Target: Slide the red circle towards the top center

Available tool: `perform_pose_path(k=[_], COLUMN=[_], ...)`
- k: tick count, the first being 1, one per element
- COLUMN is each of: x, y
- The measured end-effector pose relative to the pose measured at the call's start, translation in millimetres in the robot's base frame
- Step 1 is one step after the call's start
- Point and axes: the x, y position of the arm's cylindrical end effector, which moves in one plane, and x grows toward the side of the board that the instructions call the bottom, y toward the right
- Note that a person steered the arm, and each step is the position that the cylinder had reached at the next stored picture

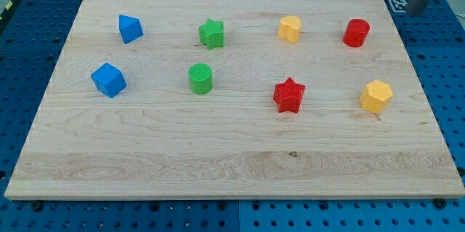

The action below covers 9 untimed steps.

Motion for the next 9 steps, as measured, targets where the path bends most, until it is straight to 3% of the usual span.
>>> perform_pose_path(k=[1, 4, 7, 8, 9], x=[39.6, 89.9, 103.7, 104.2, 63.2], y=[-3.6, -37.3, -39.8, -69.0, -101.5])
